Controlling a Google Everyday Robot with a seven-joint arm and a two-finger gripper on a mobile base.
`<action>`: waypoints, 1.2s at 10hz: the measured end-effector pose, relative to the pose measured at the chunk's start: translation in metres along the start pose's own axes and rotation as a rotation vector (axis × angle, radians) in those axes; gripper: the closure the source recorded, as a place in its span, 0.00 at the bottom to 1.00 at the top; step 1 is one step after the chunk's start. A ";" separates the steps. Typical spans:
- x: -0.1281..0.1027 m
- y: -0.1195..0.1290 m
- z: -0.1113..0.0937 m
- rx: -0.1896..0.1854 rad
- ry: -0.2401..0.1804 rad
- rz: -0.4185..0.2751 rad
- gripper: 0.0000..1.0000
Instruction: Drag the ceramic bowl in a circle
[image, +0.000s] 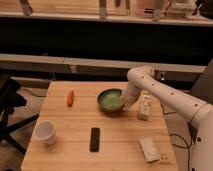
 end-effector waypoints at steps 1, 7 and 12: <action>-0.003 -0.001 -0.001 0.000 -0.001 0.003 0.99; -0.010 -0.004 -0.002 -0.011 -0.005 0.005 0.99; -0.014 -0.002 -0.004 -0.025 -0.008 0.005 0.99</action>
